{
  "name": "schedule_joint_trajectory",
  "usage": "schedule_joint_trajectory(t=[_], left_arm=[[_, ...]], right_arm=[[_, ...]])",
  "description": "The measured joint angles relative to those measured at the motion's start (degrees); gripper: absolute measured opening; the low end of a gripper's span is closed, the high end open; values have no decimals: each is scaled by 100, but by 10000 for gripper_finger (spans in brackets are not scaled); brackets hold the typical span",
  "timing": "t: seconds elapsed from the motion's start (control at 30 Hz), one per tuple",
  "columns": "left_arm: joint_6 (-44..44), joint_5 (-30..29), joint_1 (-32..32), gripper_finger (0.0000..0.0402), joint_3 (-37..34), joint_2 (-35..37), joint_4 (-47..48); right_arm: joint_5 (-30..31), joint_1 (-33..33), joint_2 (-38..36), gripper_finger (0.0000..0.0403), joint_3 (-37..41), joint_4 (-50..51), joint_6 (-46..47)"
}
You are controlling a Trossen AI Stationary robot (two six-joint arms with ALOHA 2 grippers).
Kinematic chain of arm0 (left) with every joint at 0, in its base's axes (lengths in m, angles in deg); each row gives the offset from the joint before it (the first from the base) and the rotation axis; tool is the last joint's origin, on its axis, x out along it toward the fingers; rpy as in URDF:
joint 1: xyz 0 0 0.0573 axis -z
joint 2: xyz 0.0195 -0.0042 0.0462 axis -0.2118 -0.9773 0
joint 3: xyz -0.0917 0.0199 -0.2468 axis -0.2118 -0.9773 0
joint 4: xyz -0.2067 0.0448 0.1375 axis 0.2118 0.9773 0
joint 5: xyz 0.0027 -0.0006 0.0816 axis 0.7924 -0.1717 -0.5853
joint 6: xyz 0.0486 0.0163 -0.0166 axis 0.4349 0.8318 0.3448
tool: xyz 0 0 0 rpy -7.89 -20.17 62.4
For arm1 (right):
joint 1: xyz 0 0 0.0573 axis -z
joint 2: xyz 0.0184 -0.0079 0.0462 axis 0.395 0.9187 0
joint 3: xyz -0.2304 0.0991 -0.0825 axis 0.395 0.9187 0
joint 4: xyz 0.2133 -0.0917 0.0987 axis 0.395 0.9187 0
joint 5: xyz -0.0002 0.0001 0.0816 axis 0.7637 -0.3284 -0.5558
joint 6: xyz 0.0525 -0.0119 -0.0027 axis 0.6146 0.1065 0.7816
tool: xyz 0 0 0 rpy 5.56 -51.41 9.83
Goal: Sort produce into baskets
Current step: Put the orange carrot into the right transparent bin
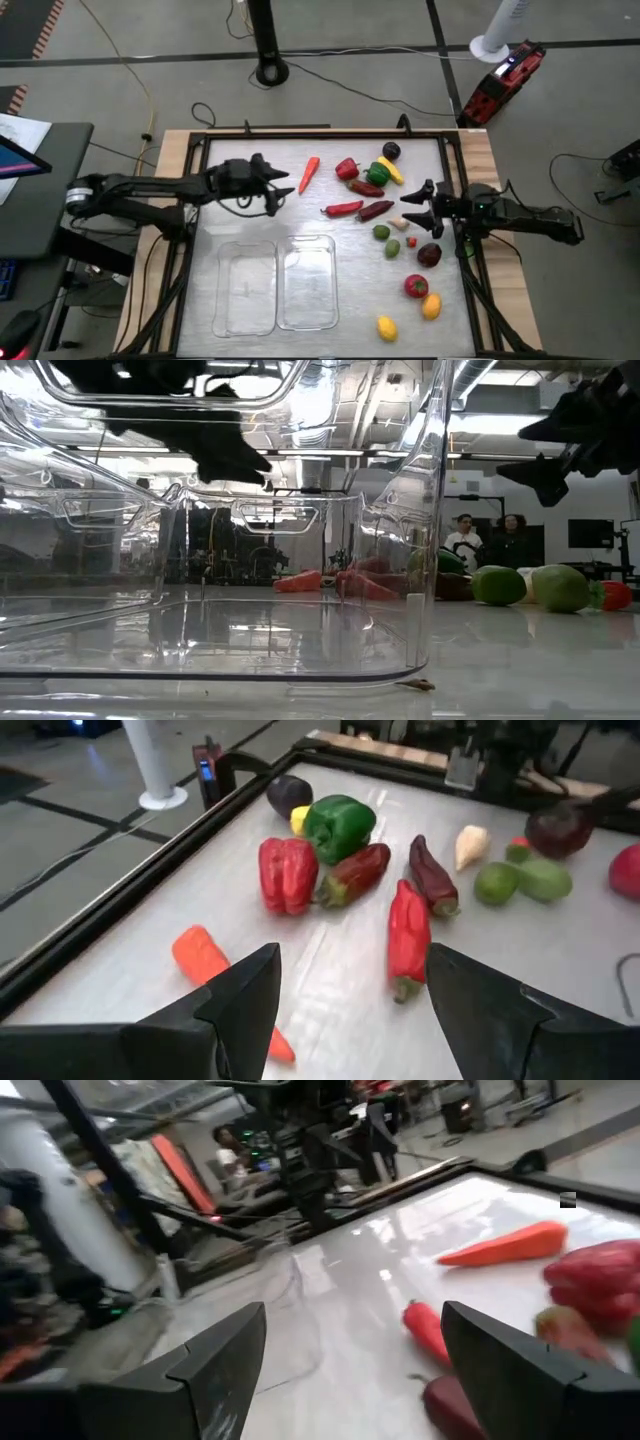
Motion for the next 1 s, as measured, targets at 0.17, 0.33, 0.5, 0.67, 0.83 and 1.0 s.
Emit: schedule_joint_trajectory(t=[0.17,0.33,0.5,0.67,0.83,1.0], left_arm=[[91,203,-175,233,530,-718,202],[-229,648,-609,233,899,-1568,195],[-251,643,-905,233,1415,-2493,402],[-375,626,-1092,245,2166,-3218,1051],[-200,292,-1110,295,2759,-3659,1562],[-100,-442,-1120,346,2958,-3812,1883]], right_arm=[[766,-258,191,327,-19,-79,-165],[1123,-199,187,327,-115,-318,-470],[935,-18,255,327,-116,-699,-479],[785,-20,255,327,-116,-708,-391],[666,-20,255,327,-116,-704,-373],[591,-20,255,327,-116,-616,-369]])
